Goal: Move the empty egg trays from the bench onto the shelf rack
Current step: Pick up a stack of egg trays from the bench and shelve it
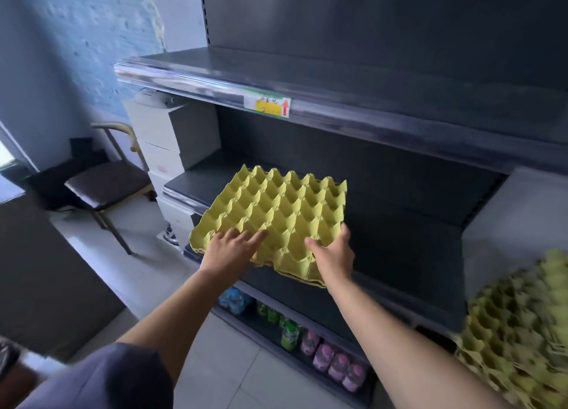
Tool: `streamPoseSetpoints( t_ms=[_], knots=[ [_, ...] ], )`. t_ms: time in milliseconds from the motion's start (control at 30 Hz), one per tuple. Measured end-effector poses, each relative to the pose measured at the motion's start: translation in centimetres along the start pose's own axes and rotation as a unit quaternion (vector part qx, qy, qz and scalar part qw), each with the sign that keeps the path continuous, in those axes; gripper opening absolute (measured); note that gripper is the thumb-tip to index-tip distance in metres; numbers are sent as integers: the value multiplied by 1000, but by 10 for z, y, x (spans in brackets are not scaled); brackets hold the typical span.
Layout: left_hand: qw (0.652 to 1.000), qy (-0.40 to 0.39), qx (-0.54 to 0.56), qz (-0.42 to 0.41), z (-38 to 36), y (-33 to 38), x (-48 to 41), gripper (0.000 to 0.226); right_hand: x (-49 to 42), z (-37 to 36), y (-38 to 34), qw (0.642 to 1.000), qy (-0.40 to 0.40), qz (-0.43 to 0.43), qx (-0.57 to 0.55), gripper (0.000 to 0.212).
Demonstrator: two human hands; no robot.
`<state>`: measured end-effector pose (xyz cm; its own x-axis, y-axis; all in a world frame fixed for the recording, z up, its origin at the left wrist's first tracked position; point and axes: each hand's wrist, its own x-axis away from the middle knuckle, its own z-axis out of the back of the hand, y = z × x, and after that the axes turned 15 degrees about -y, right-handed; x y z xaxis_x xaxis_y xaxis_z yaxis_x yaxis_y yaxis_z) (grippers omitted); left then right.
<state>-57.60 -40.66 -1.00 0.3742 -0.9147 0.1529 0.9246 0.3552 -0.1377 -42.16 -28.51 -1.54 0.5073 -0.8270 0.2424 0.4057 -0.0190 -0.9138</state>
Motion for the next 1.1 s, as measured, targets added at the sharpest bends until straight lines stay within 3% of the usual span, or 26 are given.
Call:
streamPoseSetpoints(
  t_ms=[167, 267, 400, 567, 767, 867, 933, 1000, 1100],
  knots=[
    [1000, 12, 22, -17, -16, -52, -56, 38, -63, -47, -7, 1000, 11, -21, 4, 90],
    [999, 24, 5, -26, -31, -82, -92, 42, -97, -68, -12, 999, 9, -38, 8, 91],
    [996, 1, 86, -29, -36, -106, -132, 35, -133, -88, -19, 998, 24, -53, 16, 91],
    [993, -12, 111, -38, -45, -143, -175, 39, -170, -117, -29, 996, 50, -69, 23, 88],
    [988, -68, 107, -85, -57, -193, -207, 37, -198, -160, -40, 993, 49, -103, 38, 86],
    [985, -75, 99, -121, -66, -210, -214, 36, -192, -182, -46, 963, 95, -108, 229, 69],
    [983, -77, 95, -138, -67, -217, -219, 36, -187, -195, -48, 922, 131, -1, 365, 54],
    [982, -72, 94, -148, -65, -223, -224, 37, -182, -207, -48, 881, 92, 87, 456, 50],
    [980, -64, 103, -156, -64, -234, -232, 38, -179, -222, -52, 847, -46, 65, 526, 57]
  ],
)
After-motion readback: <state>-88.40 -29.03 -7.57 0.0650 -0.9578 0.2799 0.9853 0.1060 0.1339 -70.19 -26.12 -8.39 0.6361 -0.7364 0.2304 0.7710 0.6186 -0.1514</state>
